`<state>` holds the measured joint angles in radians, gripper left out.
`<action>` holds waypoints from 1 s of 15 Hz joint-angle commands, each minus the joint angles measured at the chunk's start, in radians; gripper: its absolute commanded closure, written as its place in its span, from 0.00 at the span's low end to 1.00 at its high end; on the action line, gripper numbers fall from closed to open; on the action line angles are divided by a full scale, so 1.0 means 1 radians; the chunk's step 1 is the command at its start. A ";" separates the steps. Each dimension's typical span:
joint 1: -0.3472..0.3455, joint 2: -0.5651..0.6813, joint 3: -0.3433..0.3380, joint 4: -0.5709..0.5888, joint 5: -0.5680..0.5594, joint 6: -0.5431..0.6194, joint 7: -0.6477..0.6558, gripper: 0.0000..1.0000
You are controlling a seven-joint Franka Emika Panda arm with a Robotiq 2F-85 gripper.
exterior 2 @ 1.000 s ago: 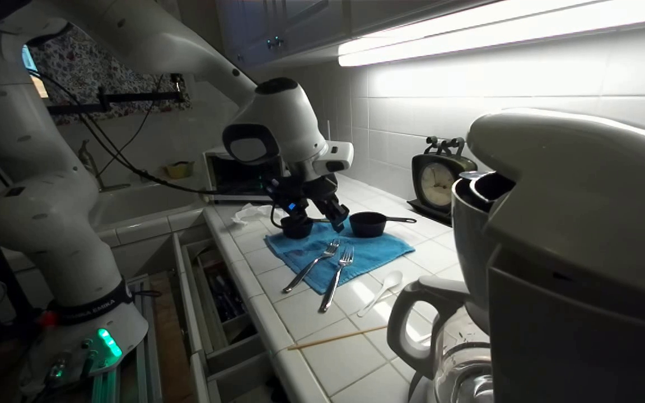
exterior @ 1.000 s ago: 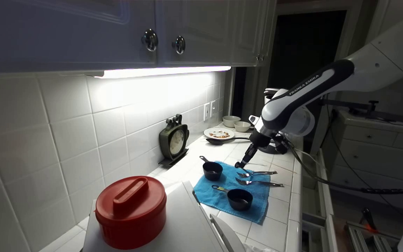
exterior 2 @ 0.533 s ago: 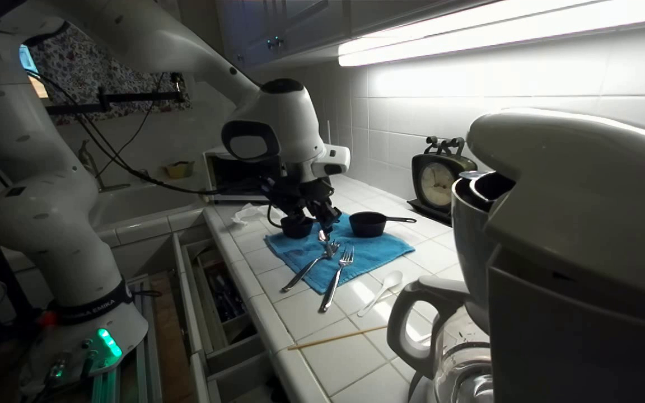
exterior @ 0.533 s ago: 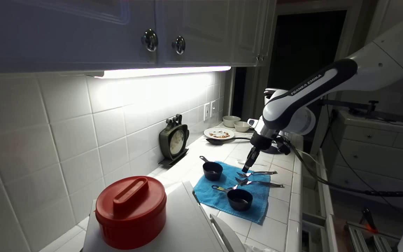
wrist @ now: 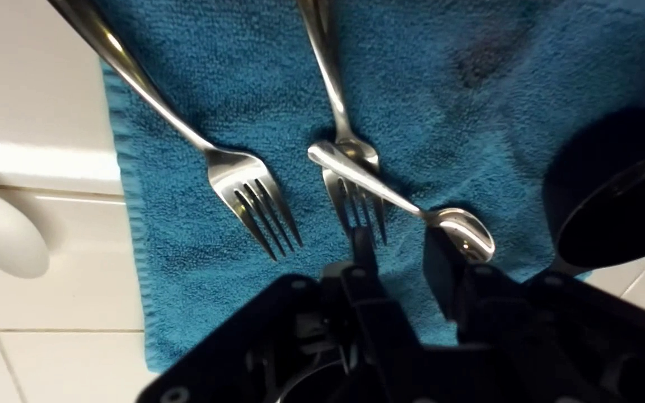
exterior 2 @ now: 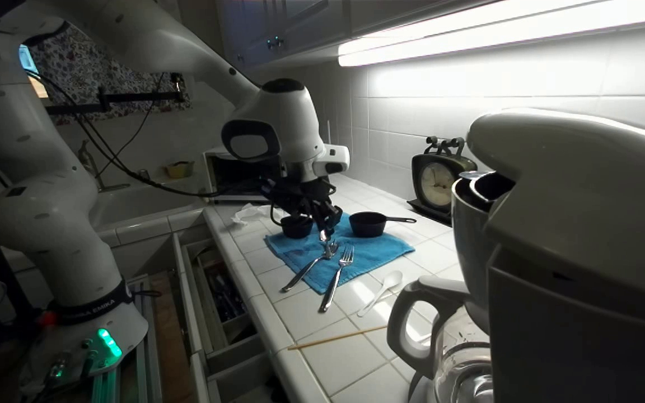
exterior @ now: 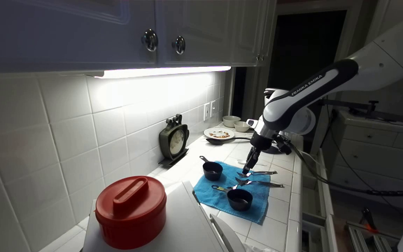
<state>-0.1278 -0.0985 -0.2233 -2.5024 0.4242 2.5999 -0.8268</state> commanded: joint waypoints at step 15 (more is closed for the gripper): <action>0.036 0.124 0.038 0.076 0.075 -0.030 -0.535 0.03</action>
<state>-0.0693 -0.0144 -0.2056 -2.4610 0.4845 2.5807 -1.3058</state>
